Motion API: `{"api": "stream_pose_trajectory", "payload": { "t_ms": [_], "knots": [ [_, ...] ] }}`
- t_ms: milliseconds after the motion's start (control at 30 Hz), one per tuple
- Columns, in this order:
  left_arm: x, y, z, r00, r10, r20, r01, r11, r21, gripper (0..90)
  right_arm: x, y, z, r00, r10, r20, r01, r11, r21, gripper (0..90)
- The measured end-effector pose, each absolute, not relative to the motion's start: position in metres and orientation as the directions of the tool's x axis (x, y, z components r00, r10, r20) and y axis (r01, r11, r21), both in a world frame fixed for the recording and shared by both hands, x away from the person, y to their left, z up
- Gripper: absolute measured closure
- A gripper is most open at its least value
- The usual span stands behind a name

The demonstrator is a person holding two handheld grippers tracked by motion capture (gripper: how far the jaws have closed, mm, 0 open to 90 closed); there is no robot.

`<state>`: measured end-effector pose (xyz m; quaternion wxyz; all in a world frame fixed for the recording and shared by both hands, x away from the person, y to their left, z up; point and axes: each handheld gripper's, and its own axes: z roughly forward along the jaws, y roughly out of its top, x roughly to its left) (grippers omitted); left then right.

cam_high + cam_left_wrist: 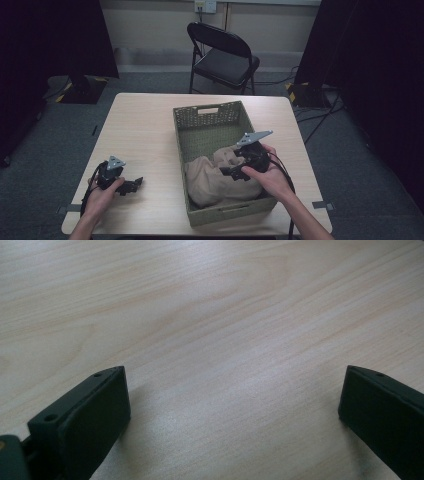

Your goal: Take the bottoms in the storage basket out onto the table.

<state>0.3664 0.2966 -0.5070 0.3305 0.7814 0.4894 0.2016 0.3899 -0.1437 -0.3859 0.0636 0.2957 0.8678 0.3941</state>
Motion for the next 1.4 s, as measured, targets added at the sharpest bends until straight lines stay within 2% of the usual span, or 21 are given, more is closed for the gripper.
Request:
{"api": "stream_pose_trajectory", "payload": {
  "t_ms": [167, 467, 700, 833, 1000, 1400],
  "knots": [
    [0.366, 0.297, -0.507, 0.44, 0.898, -0.008, 0.631, -0.303, 0.714, 0.0, 0.393, -0.132, -0.394, -0.813, 0.57, 0.116, 0.47, 0.526, 0.709, 13.8],
    [0.366, 0.297, -0.507, 0.442, 0.897, -0.009, 0.631, -0.303, 0.714, 0.0, 0.402, -0.122, -0.416, -0.804, 0.577, 0.144, 0.527, 0.579, 0.622, 13.7],
    [0.366, 0.297, -0.507, 0.441, 0.897, -0.009, 0.631, -0.303, 0.714, 0.0, 0.405, -0.121, -0.426, -0.806, 0.578, 0.129, 0.539, 0.626, 0.564, 12.1],
    [0.366, 0.297, -0.507, 0.442, 0.897, -0.009, 0.631, -0.304, 0.714, 0.0, 0.408, -0.116, -0.436, -0.817, 0.548, 0.177, 0.557, 0.674, 0.485, 8.0],
    [0.366, 0.297, -0.507, 0.442, 0.897, -0.009, 0.631, -0.304, 0.714, 0.0, 0.415, -0.115, -0.438, -0.827, 0.518, 0.22, 0.555, 0.686, 0.47, 7.6],
    [0.366, 0.297, -0.507, 0.442, 0.897, -0.008, 0.63, -0.304, 0.715, 0.0, 0.413, -0.102, -0.446, -0.897, 0.419, 0.141, 0.432, 0.759, 0.487, 6.3]
  ]
}}
